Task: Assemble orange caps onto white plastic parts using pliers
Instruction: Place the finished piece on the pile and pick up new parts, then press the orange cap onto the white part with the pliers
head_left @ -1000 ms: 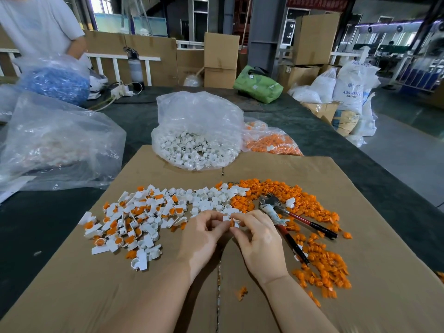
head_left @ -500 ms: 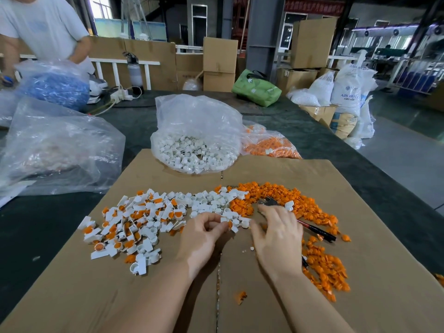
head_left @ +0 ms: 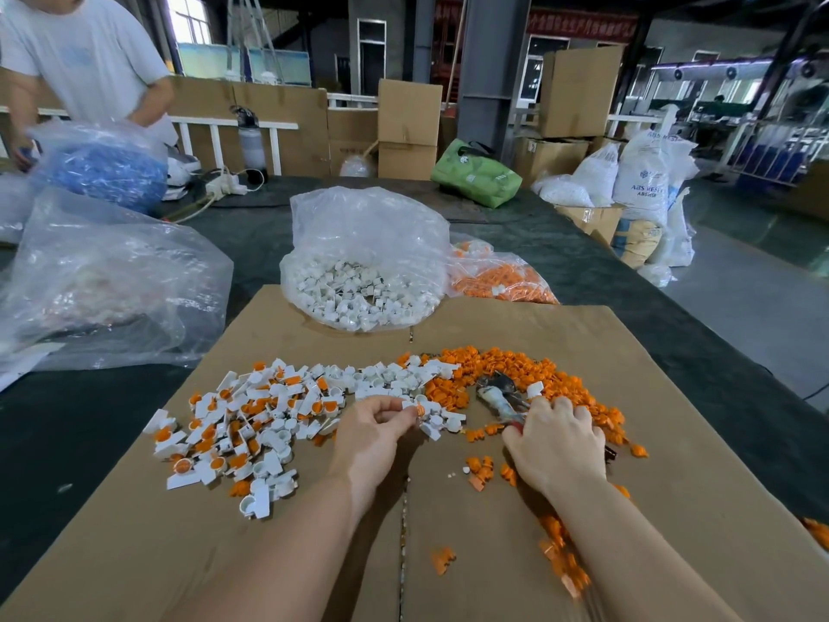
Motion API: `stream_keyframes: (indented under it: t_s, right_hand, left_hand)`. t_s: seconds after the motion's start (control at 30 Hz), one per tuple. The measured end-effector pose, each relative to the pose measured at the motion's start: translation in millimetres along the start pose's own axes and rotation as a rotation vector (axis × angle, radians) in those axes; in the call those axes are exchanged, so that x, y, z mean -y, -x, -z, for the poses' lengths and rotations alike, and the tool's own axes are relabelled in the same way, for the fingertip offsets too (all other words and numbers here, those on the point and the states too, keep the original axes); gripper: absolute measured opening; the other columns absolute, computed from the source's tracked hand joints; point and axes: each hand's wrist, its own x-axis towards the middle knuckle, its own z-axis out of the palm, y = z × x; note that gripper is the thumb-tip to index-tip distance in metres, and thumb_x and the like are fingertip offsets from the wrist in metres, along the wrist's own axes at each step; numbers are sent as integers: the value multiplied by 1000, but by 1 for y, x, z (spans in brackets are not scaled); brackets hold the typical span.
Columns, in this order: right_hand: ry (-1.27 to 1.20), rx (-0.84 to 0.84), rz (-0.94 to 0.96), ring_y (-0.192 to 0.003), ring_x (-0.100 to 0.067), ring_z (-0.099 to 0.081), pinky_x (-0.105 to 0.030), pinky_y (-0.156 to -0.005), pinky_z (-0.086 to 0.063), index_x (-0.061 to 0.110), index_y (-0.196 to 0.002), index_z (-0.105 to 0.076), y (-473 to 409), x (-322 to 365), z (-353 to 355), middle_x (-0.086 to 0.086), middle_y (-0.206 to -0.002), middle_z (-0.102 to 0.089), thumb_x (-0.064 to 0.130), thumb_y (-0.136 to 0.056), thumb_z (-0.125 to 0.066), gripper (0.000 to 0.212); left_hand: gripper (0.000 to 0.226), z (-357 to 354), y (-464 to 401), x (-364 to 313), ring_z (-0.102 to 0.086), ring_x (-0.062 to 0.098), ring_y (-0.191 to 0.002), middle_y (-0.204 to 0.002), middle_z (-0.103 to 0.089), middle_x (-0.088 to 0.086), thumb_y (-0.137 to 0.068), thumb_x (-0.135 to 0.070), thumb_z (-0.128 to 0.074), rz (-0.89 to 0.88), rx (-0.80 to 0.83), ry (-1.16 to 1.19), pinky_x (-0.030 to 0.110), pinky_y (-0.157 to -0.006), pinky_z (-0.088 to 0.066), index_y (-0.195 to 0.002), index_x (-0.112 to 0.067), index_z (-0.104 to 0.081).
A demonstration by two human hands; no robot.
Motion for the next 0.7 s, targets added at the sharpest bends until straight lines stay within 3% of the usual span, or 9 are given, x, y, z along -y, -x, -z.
stream_keyframes:
  t_s: [0.07,0.13,0.2,0.23,0.3,0.47,0.7]
  right_hand:
    - [-48,-22,41,-116,-28,-44,-37,-93,-39,12,-128,-43,2,7,7,-9,-127,-48,42,-94,-37,46]
    - [-192,29,101,-109,-28,-49,-37,-85,-41,12,-117,-49,5,14,17,-11,-120,-52,40,-96,-37,38]
    - [-454,193,161,-78,-22,-52,-33,-66,-38,11,-91,-52,8,23,28,-7,-87,-55,36,-95,-39,28]
    - [-592,309,172,-63,-19,-46,-31,-59,-33,12,-79,-48,11,26,33,-5,-72,-49,33,-94,-41,27]
    - [-779,496,152,-51,-17,-40,-29,-54,-29,14,-70,-44,17,32,42,-4,-61,-42,29,-91,-44,26]
    - [-976,767,71,-61,-27,-46,-35,-59,-44,7,-77,-53,25,36,52,-12,-69,-50,27,-88,-45,25]
    - [-981,823,94,-59,-21,-51,-33,-59,-50,7,-88,-55,27,42,52,-9,-72,-53,27,-91,-43,24]
  left_hand:
    - [10,-1,-2,-3,-63,4,-62,-71,-69,-3,-84,-20,-70,16,-15,46,16,-57,-43,-91,-13,-67]
    - [10,-2,-3,-8,-58,5,-49,-67,-67,0,-85,-14,-69,46,-15,143,15,-47,-40,-90,-6,-66]
    - [11,-2,-6,-13,-49,7,-46,-61,-63,-1,-86,-12,-67,54,-7,200,16,-45,-36,-88,-1,-66]
    - [10,-2,-7,-15,-48,5,-45,-59,-62,-2,-86,-12,-66,51,-7,202,16,-44,-36,-87,-1,-65]
    - [10,0,-10,-18,-49,2,-42,-57,-61,-2,-87,-10,-66,52,-27,215,13,-41,-38,-86,0,-66]
    - [8,9,-18,-16,-45,3,-39,-54,-57,-1,-86,-7,-66,90,-86,226,13,-39,-37,-82,-1,-64]
    - [11,10,-22,-13,-49,7,-42,-60,-61,4,-85,-5,-67,143,-149,279,13,-39,-38,-75,-6,-62]
